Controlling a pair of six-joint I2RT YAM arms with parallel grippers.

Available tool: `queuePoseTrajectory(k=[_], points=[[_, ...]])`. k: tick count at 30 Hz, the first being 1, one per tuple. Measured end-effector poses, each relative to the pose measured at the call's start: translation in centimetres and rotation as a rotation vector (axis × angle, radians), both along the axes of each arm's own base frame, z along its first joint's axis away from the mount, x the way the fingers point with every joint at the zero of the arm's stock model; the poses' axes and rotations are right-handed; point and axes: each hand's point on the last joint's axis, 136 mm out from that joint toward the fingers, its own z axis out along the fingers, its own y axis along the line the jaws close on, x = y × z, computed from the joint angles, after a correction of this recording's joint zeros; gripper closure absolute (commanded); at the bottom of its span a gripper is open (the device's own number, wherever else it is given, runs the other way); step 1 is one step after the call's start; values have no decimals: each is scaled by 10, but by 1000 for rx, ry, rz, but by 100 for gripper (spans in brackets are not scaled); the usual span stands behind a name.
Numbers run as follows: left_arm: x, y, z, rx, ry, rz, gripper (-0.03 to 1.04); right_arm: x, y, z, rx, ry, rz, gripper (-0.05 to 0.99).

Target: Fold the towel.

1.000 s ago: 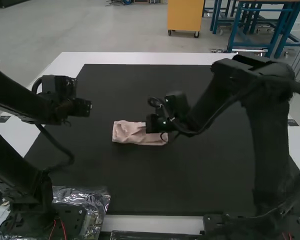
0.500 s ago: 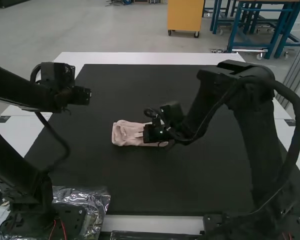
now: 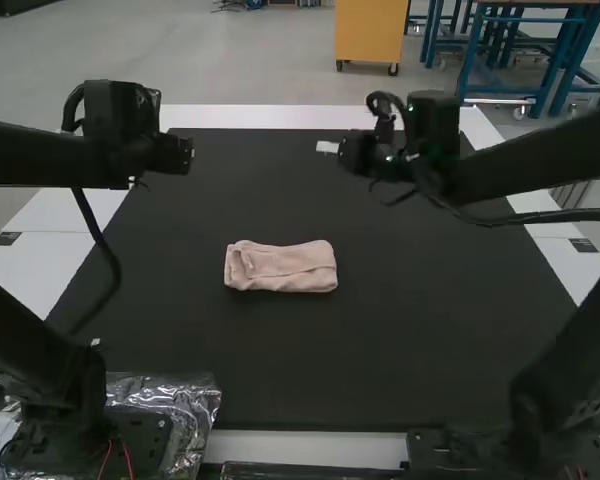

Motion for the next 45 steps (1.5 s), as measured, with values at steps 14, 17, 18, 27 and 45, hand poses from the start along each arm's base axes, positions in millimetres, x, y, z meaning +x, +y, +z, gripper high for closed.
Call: queuePoseTrajectory(k=[14,17,18,27,45], points=[[-63,-8,121,32,-313,-34,4,-70,-118,134,90,-293,-254,12],[-82,-7,136,37,-365,-33,4,-99,-148,161,114,-386,-325,12],[-89,-6,139,37,-379,-33,4,-109,-156,167,119,-413,-346,12],[-160,1,165,25,-536,-27,4,-235,-202,209,203,-664,-481,12],[-265,7,169,-15,-809,-41,6,-263,-232,188,112,-635,-698,3]])
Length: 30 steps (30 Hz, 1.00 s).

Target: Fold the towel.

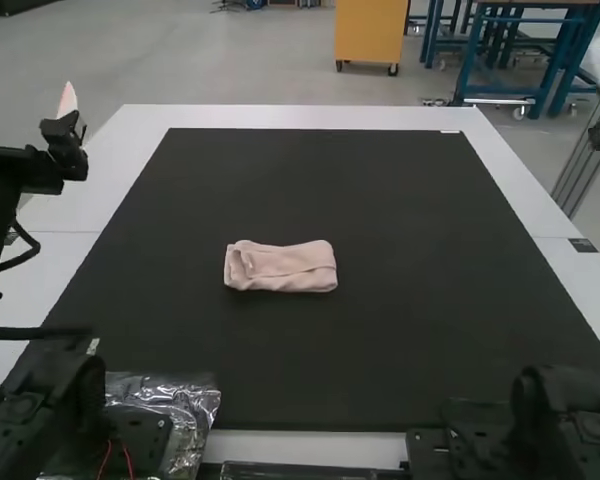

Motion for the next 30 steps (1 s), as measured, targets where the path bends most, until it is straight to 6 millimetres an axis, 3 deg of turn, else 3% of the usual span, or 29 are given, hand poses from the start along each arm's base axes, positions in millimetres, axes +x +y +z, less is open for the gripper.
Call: queuePoseTrajectory(k=[5,7,12,15,21,26,30], points=[[22,-20,-30,51,-45,-87,5,69,-8,-93,-65,182,-50,3],[30,-23,-46,61,-50,-97,5,78,-14,-99,-94,150,-94,3],[41,-19,-75,46,-52,-74,5,78,-26,-79,-121,-22,-196,3],[44,-19,-86,44,-57,-70,5,85,-29,-92,-157,-42,-229,3],[59,-20,-119,-5,75,-96,5,110,-31,-154,-231,40,-250,3],[73,-16,-160,-65,254,-92,5,122,-37,-195,-273,159,-281,3],[79,-8,-204,-142,427,-55,5,129,-48,-249,-325,382,-314,3]])
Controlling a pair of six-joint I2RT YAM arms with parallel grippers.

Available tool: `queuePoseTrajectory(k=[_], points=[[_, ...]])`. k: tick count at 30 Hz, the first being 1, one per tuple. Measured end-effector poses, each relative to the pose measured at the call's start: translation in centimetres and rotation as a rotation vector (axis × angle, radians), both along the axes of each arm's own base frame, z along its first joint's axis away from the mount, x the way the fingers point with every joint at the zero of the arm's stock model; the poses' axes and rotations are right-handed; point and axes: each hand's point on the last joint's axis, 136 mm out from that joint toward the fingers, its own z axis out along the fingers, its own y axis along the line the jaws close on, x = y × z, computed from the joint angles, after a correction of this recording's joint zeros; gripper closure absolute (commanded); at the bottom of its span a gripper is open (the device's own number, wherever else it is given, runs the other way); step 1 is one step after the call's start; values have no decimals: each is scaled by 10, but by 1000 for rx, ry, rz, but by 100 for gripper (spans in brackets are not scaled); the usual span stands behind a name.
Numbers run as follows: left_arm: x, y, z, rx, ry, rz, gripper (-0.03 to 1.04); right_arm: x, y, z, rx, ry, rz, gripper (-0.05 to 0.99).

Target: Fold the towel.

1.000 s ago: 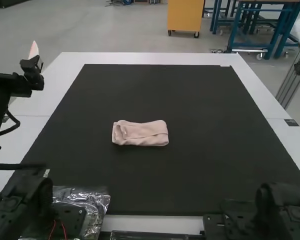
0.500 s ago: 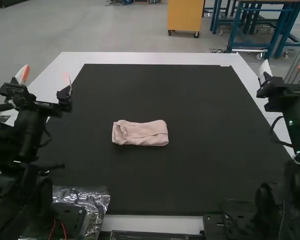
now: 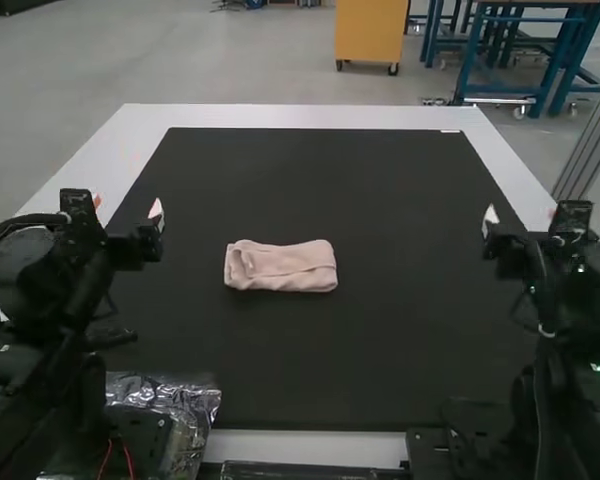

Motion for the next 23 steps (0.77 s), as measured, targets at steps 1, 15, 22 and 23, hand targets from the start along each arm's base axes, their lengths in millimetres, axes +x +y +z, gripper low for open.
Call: queuePoseTrajectory(k=[1,15,22,23], points=[[0,1,-4,-10,18,6,5,0,-1,-11,-8,47,-8,3],[0,6,-10,-60,37,34,5,-1,-2,-25,-56,102,-11,3],[0,6,-10,-60,37,35,5,-1,-2,-25,-57,103,-11,3],[0,6,-10,-60,37,35,5,-1,-2,-25,-57,102,-11,3]])
